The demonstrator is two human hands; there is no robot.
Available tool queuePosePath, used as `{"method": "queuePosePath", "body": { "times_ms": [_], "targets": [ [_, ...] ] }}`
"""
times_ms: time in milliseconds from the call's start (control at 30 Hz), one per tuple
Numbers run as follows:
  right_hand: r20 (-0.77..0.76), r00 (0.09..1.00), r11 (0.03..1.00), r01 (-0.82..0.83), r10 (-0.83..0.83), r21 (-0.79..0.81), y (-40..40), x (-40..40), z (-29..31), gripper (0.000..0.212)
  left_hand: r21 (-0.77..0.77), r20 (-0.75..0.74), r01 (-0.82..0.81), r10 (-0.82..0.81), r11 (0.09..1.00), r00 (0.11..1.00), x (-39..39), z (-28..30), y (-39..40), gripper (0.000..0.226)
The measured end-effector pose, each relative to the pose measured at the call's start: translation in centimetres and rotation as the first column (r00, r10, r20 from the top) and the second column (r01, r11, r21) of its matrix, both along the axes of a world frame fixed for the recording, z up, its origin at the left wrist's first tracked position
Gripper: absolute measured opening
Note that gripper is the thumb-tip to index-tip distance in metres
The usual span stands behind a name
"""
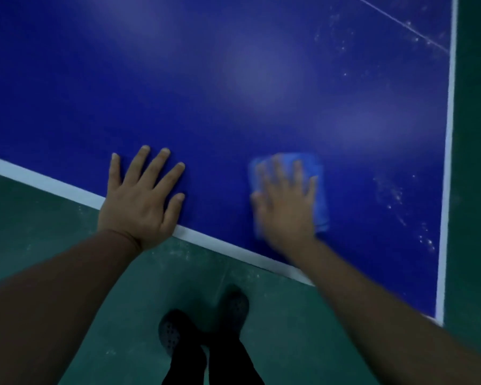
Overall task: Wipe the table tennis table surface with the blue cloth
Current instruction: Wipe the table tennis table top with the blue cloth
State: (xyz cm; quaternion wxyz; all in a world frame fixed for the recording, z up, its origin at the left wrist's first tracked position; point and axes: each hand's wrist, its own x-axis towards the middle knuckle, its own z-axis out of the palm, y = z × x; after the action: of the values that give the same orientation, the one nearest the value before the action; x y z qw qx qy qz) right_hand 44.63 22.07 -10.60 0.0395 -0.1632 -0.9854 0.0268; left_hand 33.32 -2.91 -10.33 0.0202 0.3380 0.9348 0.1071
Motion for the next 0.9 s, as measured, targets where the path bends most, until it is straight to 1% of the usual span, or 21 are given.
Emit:
{"method": "queuePosePath", "body": {
  "times_ms": [33, 67, 100, 133, 200, 300, 367, 400, 433, 467, 533, 567, 600, 633, 667, 733, 767, 800, 833, 867, 900],
  "targets": [
    [0.036, 0.972, 0.972, -0.234, 0.234, 0.002, -2.2, 2.0, -0.1, 0.054, 0.0, -0.003, 0.001, -0.001, 1.0, 1.0, -0.1, 0.0, 0.0, 0.063],
    [0.072, 0.918, 0.921, -0.389, 0.39, -0.019, -3.0, 3.9, 0.0, 0.053, 0.002, -0.002, 0.002, -0.002, 1.0, 1.0, -0.1, -0.1, -0.1, 0.063],
    [0.091, 0.879, 0.884, -0.464, 0.467, -0.054, -2.1, 5.1, 0.4, 0.052, 0.007, -0.001, 0.003, -0.003, 1.0, 1.0, -0.2, -0.1, -0.1, 0.064],
    [0.111, 0.867, 0.874, -0.479, 0.485, -0.075, 0.0, 5.8, 0.7, 0.052, 0.009, 0.001, 0.005, -0.005, 1.0, 1.0, -0.2, -0.1, 0.0, 0.064],
    [0.15, 0.915, 0.925, -0.38, 0.375, 0.002, 5.6, 6.0, 0.4, 0.055, 0.007, 0.008, 0.003, -0.003, 1.0, 1.0, -0.1, -0.2, 0.1, 0.064],
    [0.185, 0.983, 1.0, 0.014, -0.014, 0.001, 11.6, 4.2, 0.8, 0.06, 0.002, 0.017, 0.005, -0.005, 1.0, 1.0, -0.1, -0.1, 0.1, 0.064],
    [0.137, 0.969, 0.977, 0.212, -0.206, -0.03, 9.7, 3.0, 0.8, 0.064, -0.006, 0.018, 0.008, -0.008, 1.0, 1.0, -0.1, 0.0, 0.0, 0.063],
    [0.11, 0.975, 0.98, 0.197, -0.194, -0.014, 7.6, 3.2, 0.6, 0.063, -0.01, 0.015, 0.007, -0.007, 1.0, 1.0, -0.1, 0.0, 0.0, 0.063],
    [0.098, 0.992, 0.996, 0.085, -0.085, 0.004, 5.2, 4.0, 0.4, 0.06, -0.015, 0.012, 0.007, -0.007, 1.0, 1.0, -0.1, 0.0, 0.0, 0.063],
    [0.103, 0.991, 0.996, -0.092, 0.091, -0.001, 3.0, 5.3, 0.4, 0.058, -0.018, 0.01, 0.009, -0.009, 1.0, 1.0, -0.1, 0.0, 0.0, 0.063],
    [0.132, 0.888, 0.897, -0.438, 0.441, -0.051, 1.7, 8.0, 0.5, 0.054, -0.02, 0.012, 0.007, -0.007, 1.0, 1.0, -0.1, 0.0, 0.0, 0.063],
    [0.14, 0.826, 0.838, -0.541, 0.545, -0.07, 2.9, 7.9, 0.8, 0.054, -0.016, 0.012, 0.006, -0.006, 1.0, 1.0, -0.1, 0.0, 0.0, 0.063],
    [0.155, 0.801, 0.814, -0.578, 0.579, -0.057, 4.9, 7.1, 0.9, 0.054, -0.013, 0.009, 0.006, -0.006, 1.0, 1.0, -0.1, 0.0, 0.0, 0.063],
    [0.167, 0.825, 0.839, -0.543, 0.54, -0.025, 7.0, 6.1, 0.8, 0.055, -0.01, 0.005, 0.008, -0.008, 1.0, 1.0, -0.1, 0.1, 0.1, 0.063],
    [0.173, 0.883, 0.896, -0.443, 0.436, 0.003, 9.2, 4.6, 0.7, 0.055, -0.01, 0.004, 0.01, -0.01, 1.0, 1.0, -0.1, 0.1, 0.0, 0.063],
    [0.161, 0.981, 0.993, -0.113, 0.109, 0.016, 12.4, 1.8, 1.0, 0.06, -0.01, 0.004, 0.007, -0.007, 1.0, 1.0, -0.1, 0.1, 0.0, 0.063],
    [0.145, 0.989, 0.999, 0.034, -0.031, -0.017, 12.5, 1.1, 0.9, 0.062, -0.011, 0.003, 0.008, -0.007, 1.0, 1.0, -0.1, 0.0, 0.0, 0.063],
    [0.122, 0.987, 0.994, 0.107, -0.103, -0.029, 11.4, 1.0, 0.9, 0.062, -0.011, 0.005, 0.008, -0.008, 1.0, 1.0, -0.1, 0.0, 0.0, 0.063],
    [0.088, 0.992, 0.995, 0.094, -0.092, -0.019, 9.6, 1.6, 0.7, 0.06, -0.01, 0.008, 0.007, -0.007, 1.0, 1.0, -0.1, 0.0, 0.0, 0.063],
    [0.07, 0.997, 1.0, -0.011, 0.012, -0.007, 7.6, 3.0, 0.5, 0.058, -0.01, 0.009, 0.006, -0.006, 1.0, 1.0, -0.1, 0.1, 0.0, 0.063],
    [0.075, 0.981, 0.984, -0.18, 0.18, -0.007, 5.6, 5.0, 0.4, 0.056, -0.015, 0.009, 0.008, -0.008, 1.0, 1.0, 0.0, 0.1, 0.1, 0.062]
  ]
}}
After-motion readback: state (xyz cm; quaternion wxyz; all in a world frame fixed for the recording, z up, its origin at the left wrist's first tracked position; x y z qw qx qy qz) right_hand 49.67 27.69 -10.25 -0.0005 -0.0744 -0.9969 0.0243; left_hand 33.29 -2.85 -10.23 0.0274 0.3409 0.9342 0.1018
